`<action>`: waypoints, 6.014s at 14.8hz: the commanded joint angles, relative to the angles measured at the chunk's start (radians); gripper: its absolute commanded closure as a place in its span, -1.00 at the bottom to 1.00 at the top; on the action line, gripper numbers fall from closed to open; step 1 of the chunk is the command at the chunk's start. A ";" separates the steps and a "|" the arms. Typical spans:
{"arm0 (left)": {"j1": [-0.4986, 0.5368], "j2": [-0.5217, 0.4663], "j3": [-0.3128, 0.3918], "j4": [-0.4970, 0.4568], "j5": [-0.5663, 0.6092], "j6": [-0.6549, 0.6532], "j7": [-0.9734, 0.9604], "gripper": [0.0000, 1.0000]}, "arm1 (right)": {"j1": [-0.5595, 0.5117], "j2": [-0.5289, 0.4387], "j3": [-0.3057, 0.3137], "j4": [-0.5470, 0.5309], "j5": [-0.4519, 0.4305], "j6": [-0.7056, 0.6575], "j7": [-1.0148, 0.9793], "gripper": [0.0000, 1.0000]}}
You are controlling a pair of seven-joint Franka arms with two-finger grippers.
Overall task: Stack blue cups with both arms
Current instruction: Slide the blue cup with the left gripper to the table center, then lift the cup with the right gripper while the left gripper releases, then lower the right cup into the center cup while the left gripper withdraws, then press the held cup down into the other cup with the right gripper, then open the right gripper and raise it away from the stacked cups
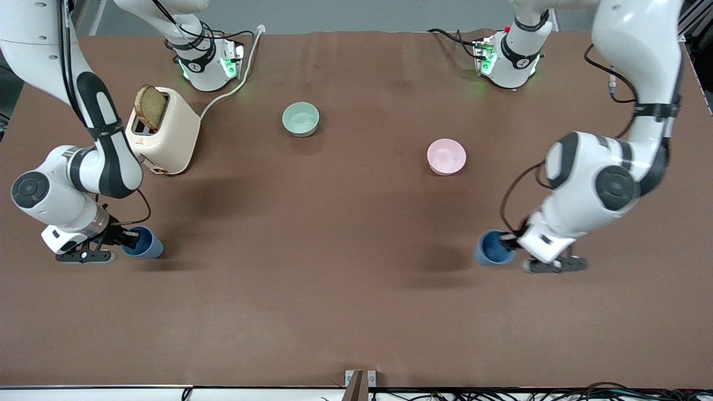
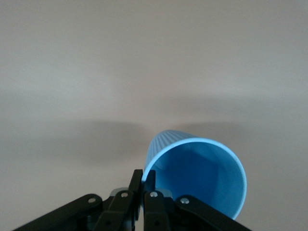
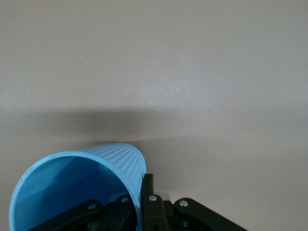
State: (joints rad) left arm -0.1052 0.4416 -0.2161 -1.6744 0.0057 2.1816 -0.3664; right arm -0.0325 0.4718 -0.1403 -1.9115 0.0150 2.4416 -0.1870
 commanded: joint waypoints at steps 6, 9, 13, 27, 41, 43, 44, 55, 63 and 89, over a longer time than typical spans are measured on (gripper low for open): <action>-0.313 0.098 -0.026 0.047 0.039 0.018 -0.494 1.00 | -0.015 -0.051 -0.005 0.350 0.221 -0.527 0.003 0.99; -0.390 0.134 -0.025 0.045 0.048 0.096 -0.613 1.00 | 0.009 -0.104 0.004 0.353 0.217 -0.572 0.125 0.99; -0.430 0.181 -0.026 0.041 0.102 0.148 -0.680 1.00 | 0.117 -0.111 0.004 0.356 0.209 -0.567 0.298 0.99; -0.245 -0.095 -0.015 0.100 0.195 -0.184 -0.466 -1.00 | 0.375 -0.105 0.296 0.385 0.117 -0.472 1.019 0.99; 0.102 -0.444 0.041 0.097 0.013 -0.534 0.228 -1.00 | 0.554 0.079 0.420 0.385 -0.098 -0.286 1.293 0.98; 0.099 -0.463 0.089 0.082 -0.047 -0.552 0.280 -1.00 | 0.559 0.079 0.420 0.385 -0.098 -0.282 1.305 0.98; 0.098 -0.487 0.116 0.058 -0.067 -0.557 0.290 -1.00 | 0.560 0.079 0.420 0.385 -0.098 -0.282 1.307 0.98; 0.070 -0.572 0.107 -0.004 0.011 -0.597 0.280 -1.00 | 0.582 0.122 0.420 0.384 -0.164 -0.280 1.330 0.96; 0.073 -0.552 0.110 0.007 0.002 -0.591 0.288 -1.00 | 0.585 0.163 0.418 0.387 -0.172 -0.219 1.330 0.91; 0.078 -0.494 0.115 0.087 0.014 -0.600 0.304 -1.00 | 0.080 -0.326 0.394 0.422 -0.153 -0.743 0.808 -1.00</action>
State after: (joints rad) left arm -0.0316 -0.0665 -0.0999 -1.6181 0.0040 1.5929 -0.0778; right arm 0.1317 0.2090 0.2504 -1.4432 -0.1398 1.7256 0.7525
